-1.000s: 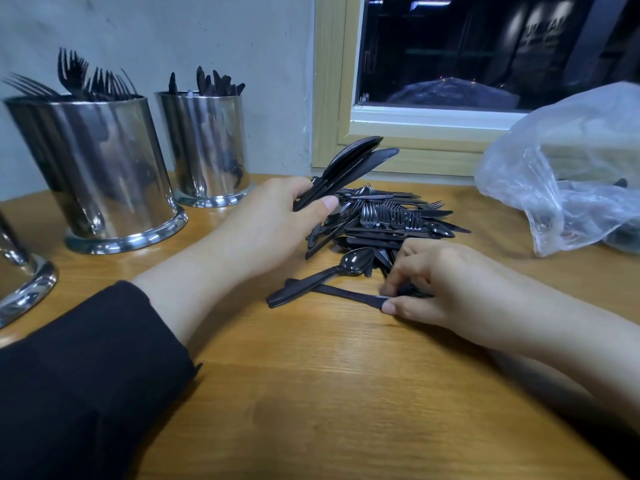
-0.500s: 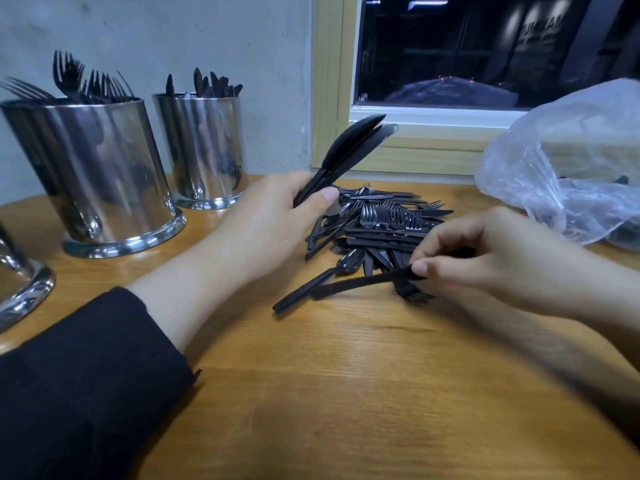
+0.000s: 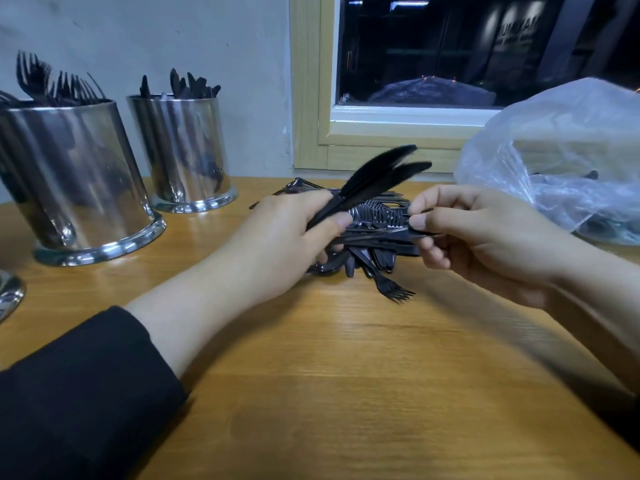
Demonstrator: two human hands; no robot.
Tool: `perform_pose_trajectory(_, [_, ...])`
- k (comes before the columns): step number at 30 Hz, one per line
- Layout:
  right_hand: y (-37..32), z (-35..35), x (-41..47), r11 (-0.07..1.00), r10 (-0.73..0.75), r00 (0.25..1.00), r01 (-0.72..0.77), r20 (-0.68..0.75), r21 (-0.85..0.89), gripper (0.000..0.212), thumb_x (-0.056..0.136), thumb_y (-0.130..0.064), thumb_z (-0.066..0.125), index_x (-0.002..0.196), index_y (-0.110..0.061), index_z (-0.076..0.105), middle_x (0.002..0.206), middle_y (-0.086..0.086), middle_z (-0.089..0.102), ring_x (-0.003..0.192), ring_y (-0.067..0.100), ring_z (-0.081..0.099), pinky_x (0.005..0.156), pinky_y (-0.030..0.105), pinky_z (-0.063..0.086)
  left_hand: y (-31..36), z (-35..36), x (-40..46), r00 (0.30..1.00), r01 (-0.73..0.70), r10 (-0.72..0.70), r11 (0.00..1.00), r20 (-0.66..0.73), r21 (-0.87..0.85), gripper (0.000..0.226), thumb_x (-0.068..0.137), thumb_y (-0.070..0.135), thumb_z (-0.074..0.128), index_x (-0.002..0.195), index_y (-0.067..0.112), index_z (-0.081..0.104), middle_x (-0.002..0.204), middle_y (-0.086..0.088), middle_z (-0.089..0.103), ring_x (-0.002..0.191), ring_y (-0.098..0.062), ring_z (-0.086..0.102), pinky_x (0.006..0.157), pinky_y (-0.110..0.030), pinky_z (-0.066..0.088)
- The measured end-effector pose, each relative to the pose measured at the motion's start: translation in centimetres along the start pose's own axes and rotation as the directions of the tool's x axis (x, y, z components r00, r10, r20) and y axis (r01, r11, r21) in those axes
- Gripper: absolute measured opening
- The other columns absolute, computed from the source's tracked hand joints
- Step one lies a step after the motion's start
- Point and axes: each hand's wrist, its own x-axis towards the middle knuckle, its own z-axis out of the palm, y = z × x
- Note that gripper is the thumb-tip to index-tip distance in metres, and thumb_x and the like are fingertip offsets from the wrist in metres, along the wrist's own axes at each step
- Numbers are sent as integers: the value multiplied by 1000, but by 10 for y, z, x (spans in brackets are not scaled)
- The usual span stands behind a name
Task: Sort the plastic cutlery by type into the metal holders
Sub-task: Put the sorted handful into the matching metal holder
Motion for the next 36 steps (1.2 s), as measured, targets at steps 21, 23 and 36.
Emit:
perform_pose_trajectory(21, [39, -42, 29, 335, -133, 985, -62, -112, -940, 21, 90, -40, 71, 107, -29, 73, 92, -12, 60, 82, 9, 56, 70, 26, 36, -8, 0, 3, 992, 112, -111, 994, -52, 4, 31, 101, 40, 56, 78, 19, 57, 52, 12, 48, 48, -2, 43, 47, -13, 34])
perform_pose_trajectory(23, [38, -41, 28, 324, -141, 984, -55, -106, -944, 17, 90, -40, 72, 103, -28, 73, 91, -11, 60, 84, 13, 56, 71, 27, 37, -9, 0, 3, 991, 107, -109, 994, -72, -21, 32, 100, 41, 57, 80, 17, 58, 56, 10, 46, 48, -3, 41, 47, -17, 33])
perform_pose_trajectory(36, [18, -37, 12, 705, -274, 957, 132, -95, -697, 39, 98, -35, 59, 70, -9, 58, 59, 0, 54, 58, 13, 45, 66, 32, 37, -11, -5, 5, 976, 25, -35, 998, -216, -49, 26, 104, 35, 53, 87, 20, 68, 75, 10, 71, 75, -4, 63, 67, -13, 45])
